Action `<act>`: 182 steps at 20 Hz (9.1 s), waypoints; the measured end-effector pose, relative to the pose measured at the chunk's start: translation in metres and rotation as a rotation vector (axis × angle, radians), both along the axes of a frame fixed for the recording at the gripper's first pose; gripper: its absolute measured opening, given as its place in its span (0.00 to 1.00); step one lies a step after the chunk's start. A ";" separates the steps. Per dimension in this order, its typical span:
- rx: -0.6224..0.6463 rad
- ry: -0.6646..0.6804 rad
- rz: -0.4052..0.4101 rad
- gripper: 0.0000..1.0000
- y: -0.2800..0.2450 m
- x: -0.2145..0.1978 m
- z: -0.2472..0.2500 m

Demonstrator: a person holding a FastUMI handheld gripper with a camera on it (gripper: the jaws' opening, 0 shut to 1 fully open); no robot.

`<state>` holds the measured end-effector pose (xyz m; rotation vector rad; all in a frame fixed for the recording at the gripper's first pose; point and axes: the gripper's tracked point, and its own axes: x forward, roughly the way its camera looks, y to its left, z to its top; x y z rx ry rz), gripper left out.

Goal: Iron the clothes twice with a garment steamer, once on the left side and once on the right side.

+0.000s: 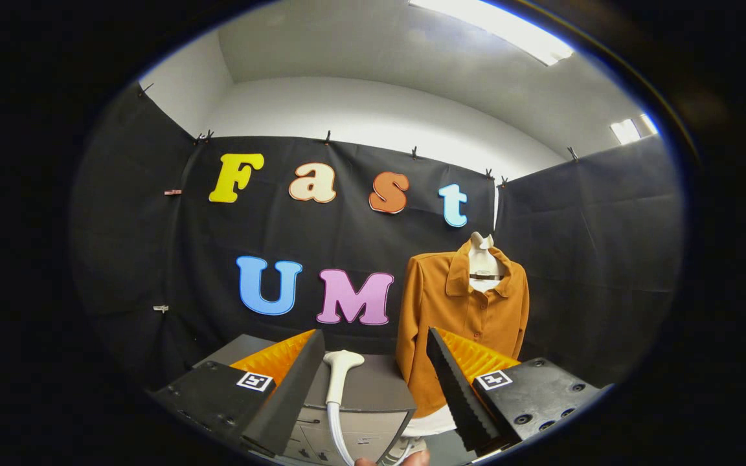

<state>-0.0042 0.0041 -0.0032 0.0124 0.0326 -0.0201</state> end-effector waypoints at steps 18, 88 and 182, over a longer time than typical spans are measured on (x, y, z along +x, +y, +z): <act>0.025 0.346 0.106 0.98 0.049 0.058 -0.151; 0.116 0.074 -0.058 0.26 -0.177 0.173 -0.186; 0.193 0.198 -0.149 0.26 -0.333 0.189 -0.259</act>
